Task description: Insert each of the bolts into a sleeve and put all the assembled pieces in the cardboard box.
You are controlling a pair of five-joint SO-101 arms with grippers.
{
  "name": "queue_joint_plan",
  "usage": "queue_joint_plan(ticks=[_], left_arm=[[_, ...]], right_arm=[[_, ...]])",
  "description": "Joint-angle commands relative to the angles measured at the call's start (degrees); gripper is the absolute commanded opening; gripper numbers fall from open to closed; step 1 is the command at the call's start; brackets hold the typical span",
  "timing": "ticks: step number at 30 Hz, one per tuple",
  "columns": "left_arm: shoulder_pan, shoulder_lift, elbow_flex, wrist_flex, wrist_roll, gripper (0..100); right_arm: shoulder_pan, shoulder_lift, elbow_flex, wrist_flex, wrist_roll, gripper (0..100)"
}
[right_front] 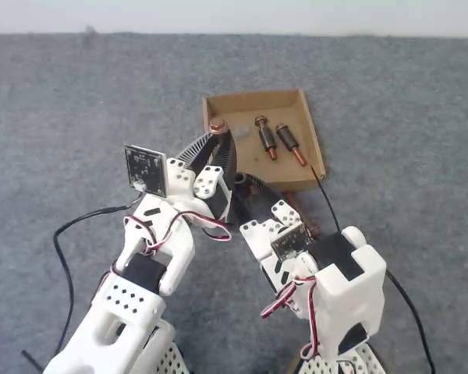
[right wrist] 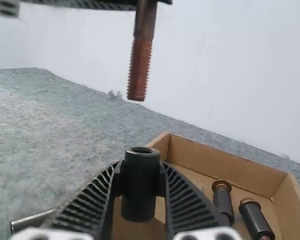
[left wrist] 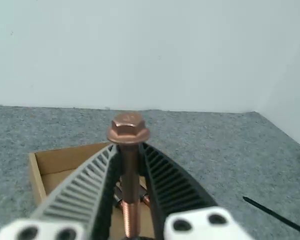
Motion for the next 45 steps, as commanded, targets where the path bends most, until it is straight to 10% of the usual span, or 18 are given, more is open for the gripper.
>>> queue_joint_plan(ticks=[1,45], left_arm=[[0.6,-2.1,-0.7,-0.3,0.1,1],[2.7,9.7,-6.5,-1.8,0.1,1]], right_arm=[[-0.3,-2.9,0.2,-1.9,-0.8,0.6],[1.0,-12.4,4.4,4.3,-7.1,0.6]])
